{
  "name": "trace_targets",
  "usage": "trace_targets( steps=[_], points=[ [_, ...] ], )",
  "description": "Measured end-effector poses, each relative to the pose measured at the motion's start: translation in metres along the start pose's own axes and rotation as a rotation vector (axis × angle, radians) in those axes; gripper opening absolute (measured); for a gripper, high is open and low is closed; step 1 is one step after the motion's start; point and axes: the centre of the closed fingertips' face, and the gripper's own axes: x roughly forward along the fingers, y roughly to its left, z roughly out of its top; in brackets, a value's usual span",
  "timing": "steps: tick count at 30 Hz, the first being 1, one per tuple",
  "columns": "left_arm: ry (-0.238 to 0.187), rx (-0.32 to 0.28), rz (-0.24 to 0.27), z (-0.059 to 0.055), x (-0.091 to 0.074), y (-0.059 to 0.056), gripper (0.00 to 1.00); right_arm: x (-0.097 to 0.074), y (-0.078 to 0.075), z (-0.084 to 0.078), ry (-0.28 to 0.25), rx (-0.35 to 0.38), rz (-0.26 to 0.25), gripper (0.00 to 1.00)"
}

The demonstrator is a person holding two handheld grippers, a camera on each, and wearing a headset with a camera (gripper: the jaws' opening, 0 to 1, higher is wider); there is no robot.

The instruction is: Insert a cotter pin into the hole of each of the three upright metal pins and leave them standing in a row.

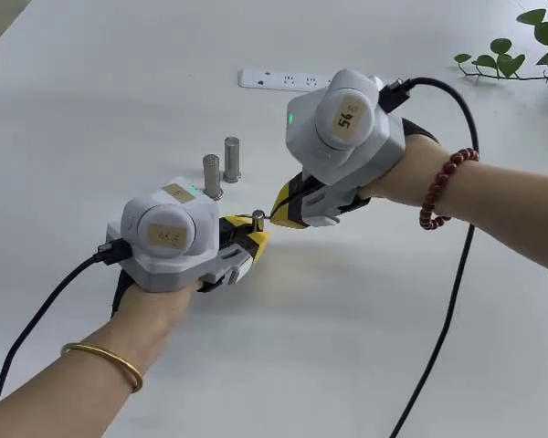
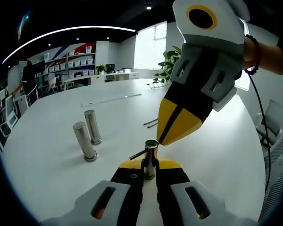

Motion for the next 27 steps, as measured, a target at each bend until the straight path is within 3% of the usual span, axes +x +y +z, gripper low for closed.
trace_targets(
  steps=[6,8,14,27],
  points=[
    [0.0,-0.002,0.001,0.0,0.0,0.0,0.07,0.001,0.002,0.001,-0.01,0.034,0.012,0.0],
    [0.001,-0.002,0.0,-0.001,0.0,0.001,0.07,-0.001,0.001,0.004,-0.039,0.062,0.002,0.06],
    [0.002,-0.003,0.0,-0.002,0.001,0.001,0.07,0.0,0.003,0.016,-0.121,0.13,0.023,0.09],
    [0.014,0.001,-0.004,-0.003,0.0,0.001,0.07,0.009,0.003,0.019,-0.139,0.137,0.028,0.05]
  ],
)
